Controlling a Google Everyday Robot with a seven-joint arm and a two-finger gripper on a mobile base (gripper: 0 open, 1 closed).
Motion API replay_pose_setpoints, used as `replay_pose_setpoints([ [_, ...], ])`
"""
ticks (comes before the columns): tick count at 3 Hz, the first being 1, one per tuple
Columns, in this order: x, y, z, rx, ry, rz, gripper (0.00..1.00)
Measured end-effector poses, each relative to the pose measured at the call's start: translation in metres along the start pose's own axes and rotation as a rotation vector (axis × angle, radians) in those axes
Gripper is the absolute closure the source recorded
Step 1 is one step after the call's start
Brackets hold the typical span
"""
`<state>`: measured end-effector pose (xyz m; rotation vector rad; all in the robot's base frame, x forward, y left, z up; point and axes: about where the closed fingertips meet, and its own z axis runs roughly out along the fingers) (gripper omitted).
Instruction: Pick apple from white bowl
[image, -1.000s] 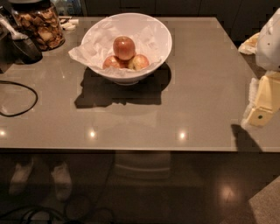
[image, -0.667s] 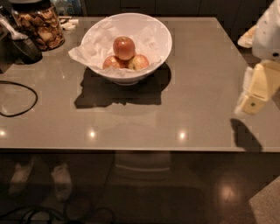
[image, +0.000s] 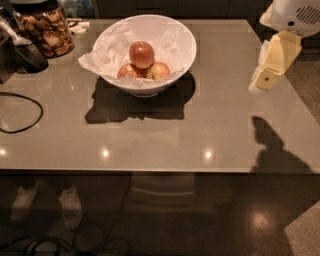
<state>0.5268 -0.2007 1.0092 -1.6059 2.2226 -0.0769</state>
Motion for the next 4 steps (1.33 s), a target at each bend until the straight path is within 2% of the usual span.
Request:
replay_pose_setpoints([
  [1,-0.007,-0.004,0.005,0.001,-0.027,0.009,0.00],
  [2,-0.032,-0.022,0.017,-0.020,-0.059,0.023,0.00],
  [3,-0.070,-0.037,0.029,-0.041,-0.084,-0.016,0.00],
  [4,-0.081,-0.042,0.028,-0.027,-0.103,-0.025,0.00],
])
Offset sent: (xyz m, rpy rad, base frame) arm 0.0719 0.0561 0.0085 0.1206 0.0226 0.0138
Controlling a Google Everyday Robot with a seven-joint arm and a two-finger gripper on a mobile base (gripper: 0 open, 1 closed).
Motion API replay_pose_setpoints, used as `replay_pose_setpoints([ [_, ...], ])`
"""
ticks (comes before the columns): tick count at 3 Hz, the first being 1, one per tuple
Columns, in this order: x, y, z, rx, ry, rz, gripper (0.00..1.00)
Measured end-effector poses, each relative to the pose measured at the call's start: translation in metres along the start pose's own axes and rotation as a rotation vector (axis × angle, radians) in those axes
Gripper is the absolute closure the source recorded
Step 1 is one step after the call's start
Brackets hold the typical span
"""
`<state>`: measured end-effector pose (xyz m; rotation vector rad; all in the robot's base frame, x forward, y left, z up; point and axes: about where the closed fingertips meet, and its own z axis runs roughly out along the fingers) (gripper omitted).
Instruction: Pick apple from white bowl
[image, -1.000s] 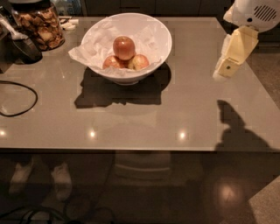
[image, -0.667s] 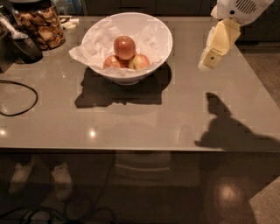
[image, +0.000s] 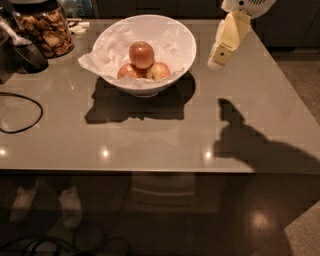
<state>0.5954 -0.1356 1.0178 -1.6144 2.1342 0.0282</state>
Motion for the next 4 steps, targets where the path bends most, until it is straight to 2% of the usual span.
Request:
replay_pose_setpoints([
  [1,-0.013,-0.003,0.005,-0.017,-0.048,-0.004,0.00],
  [2,-0.043,-0.008,0.010,-0.036,-0.101,-0.041,0.00],
  [3,-0.074,-0.014,0.017,-0.047,-0.119,-0.093,0.00],
  [4,-0.079,-0.017,0.018,-0.034,-0.131,-0.093,0.00],
])
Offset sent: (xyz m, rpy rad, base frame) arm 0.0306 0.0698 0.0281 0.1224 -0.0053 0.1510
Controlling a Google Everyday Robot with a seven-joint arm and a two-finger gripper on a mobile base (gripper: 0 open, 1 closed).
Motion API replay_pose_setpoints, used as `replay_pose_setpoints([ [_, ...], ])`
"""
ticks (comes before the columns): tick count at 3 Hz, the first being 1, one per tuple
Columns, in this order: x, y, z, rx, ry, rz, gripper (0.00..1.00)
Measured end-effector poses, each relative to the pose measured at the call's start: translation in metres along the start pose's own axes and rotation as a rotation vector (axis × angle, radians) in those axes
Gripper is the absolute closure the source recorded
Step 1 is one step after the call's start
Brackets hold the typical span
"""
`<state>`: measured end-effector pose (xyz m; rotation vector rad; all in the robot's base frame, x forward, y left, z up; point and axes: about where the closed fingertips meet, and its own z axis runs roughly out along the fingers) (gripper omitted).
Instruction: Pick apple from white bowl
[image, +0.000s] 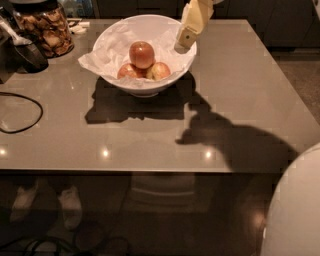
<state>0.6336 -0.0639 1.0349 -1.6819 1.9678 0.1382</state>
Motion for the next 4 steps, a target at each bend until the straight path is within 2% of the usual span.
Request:
replay_pose_setpoints([
  [1,-0.004,-0.004,0.005,-0.007,-0.044,0.005,0.00],
  [2,-0.020,-0.014,0.022,-0.037,-0.086,-0.008,0.00],
  [4,-0.046,-0.034,0.051,-0.069,-0.127,-0.014,0.00],
])
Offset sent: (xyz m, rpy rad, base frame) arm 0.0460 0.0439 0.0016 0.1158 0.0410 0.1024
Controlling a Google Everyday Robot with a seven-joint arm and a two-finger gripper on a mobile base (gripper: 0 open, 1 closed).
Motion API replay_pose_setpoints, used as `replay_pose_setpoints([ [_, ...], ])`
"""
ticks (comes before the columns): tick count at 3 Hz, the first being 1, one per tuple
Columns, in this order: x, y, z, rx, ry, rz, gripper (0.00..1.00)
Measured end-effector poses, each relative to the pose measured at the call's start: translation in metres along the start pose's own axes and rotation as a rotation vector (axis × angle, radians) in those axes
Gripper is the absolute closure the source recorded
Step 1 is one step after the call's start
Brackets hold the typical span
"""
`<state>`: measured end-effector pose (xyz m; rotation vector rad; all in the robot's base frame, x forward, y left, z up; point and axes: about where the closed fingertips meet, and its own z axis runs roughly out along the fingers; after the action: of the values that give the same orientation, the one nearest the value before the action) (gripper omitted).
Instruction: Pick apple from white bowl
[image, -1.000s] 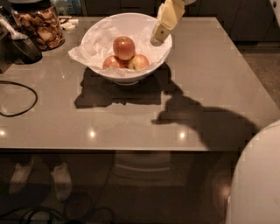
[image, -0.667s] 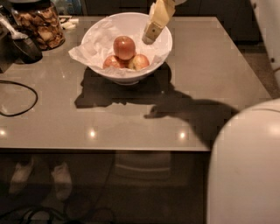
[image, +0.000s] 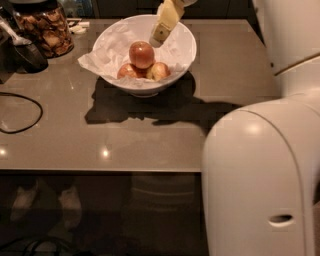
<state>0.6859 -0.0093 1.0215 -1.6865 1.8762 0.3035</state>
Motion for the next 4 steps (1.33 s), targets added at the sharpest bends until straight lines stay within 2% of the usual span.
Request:
replay_pose_setpoints([
  [1,-0.002,-0.007,0.017,-0.016,-0.001,0.015,0.00],
  [3,0.000,-0.017,0.045,-0.041,0.010,0.038,0.11],
  [4,0.000,-0.020,0.053,-0.044,0.015,0.041,0.11],
])
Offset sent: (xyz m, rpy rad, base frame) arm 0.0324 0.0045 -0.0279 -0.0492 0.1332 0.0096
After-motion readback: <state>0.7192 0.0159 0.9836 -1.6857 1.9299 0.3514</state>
